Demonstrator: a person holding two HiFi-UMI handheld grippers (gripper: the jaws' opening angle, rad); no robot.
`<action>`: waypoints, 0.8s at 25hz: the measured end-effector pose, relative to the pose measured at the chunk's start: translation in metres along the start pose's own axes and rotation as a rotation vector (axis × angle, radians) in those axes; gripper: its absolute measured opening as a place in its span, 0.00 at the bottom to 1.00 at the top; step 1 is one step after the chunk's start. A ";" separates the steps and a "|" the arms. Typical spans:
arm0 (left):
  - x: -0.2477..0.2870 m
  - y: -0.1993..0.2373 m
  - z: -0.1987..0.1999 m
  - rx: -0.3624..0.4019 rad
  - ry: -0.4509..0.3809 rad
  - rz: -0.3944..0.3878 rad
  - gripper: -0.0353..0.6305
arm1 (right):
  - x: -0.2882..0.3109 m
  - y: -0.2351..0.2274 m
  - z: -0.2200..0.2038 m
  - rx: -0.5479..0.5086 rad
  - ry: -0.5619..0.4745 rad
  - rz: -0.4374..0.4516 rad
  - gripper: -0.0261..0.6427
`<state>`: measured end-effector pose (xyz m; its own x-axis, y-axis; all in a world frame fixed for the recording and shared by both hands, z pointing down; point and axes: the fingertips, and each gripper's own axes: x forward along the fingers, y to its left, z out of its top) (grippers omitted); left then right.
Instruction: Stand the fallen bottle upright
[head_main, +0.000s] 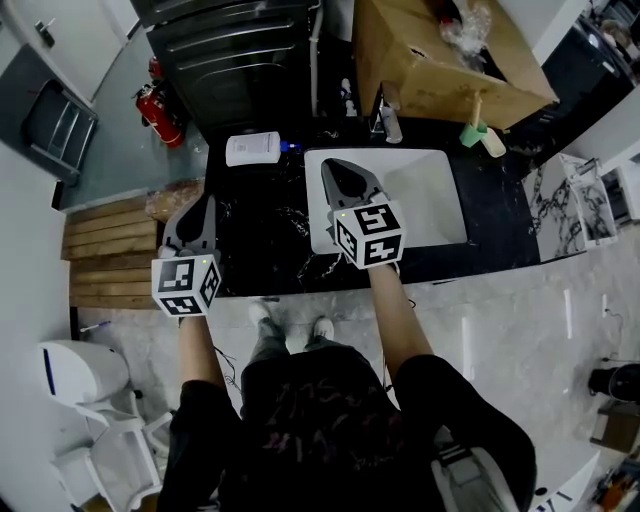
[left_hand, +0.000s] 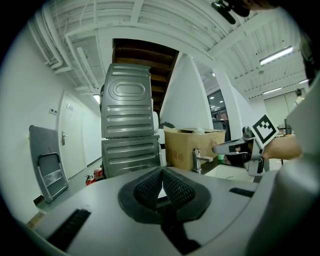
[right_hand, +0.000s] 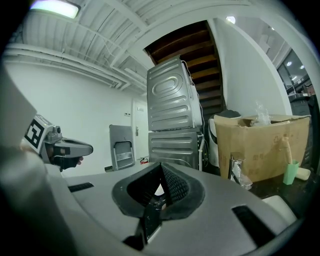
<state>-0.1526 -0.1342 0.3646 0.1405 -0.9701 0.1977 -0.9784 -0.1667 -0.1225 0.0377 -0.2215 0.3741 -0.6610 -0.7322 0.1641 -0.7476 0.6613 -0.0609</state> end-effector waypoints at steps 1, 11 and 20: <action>0.002 0.002 0.000 -0.001 -0.001 -0.003 0.08 | 0.002 0.000 0.000 -0.001 0.002 -0.002 0.06; 0.046 0.025 -0.016 0.036 0.035 -0.095 0.08 | 0.031 -0.008 -0.010 0.015 0.026 -0.078 0.06; 0.095 0.046 -0.036 0.113 0.102 -0.200 0.08 | 0.062 -0.015 -0.031 0.040 0.072 -0.128 0.06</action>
<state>-0.1897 -0.2282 0.4129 0.3082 -0.8941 0.3251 -0.9086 -0.3779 -0.1780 0.0104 -0.2719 0.4160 -0.5551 -0.7953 0.2435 -0.8283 0.5554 -0.0743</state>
